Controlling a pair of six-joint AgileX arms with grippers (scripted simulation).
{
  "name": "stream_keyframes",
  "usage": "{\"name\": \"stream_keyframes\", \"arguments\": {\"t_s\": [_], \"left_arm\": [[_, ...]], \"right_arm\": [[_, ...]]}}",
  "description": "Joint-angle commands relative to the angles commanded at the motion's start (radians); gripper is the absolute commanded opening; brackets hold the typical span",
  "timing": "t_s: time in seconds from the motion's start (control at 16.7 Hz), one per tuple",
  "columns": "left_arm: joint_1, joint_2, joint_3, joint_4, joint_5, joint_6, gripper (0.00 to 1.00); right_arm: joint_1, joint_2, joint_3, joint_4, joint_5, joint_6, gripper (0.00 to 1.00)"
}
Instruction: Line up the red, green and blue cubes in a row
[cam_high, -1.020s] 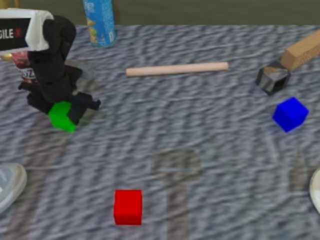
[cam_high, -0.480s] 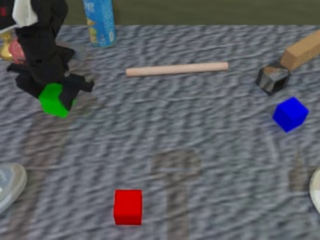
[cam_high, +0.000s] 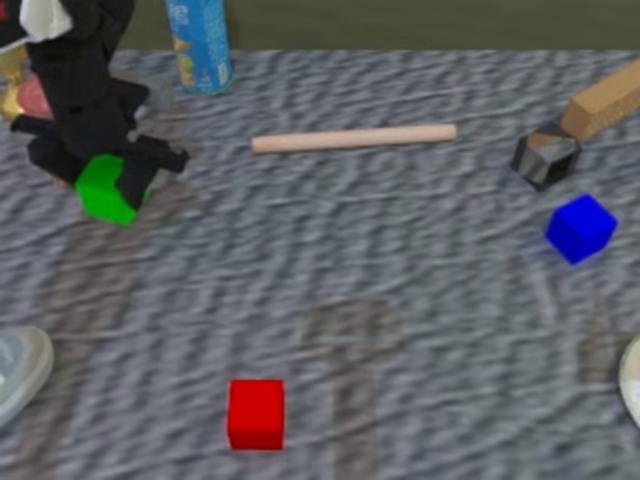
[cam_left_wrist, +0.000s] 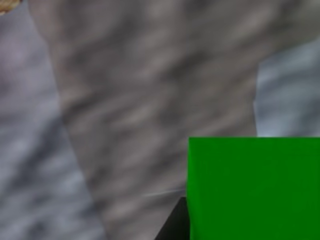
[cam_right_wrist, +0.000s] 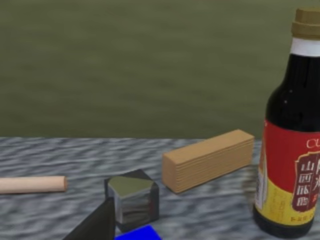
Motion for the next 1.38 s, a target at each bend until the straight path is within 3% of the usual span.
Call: {"name": "stream_keyframes", "arguments": {"t_s": [0.3, 0.9, 1.08, 1.38], "left_arm": [[-0.152, -0.046, -0.060, 0.010, -0.001, -0.210, 0.00], [-0.640, -0.235, -0.309, 0.057, -0.001, -0.968, 0.00], [-0.728, -0.282, -0.357, 0.074, -0.004, -1.077, 0.00], [-0.745, -0.292, -0.367, 0.078, -0.005, -1.096, 0.00]], "right_arm": [[0.000, 0.000, 0.000, 0.000, 0.000, 0.000, 1.00], [0.000, 0.000, 0.000, 0.000, 0.000, 0.000, 1.00], [0.000, 0.000, 0.000, 0.000, 0.000, 0.000, 1.00], [0.000, 0.000, 0.000, 0.000, 0.000, 0.000, 1.00]]}}
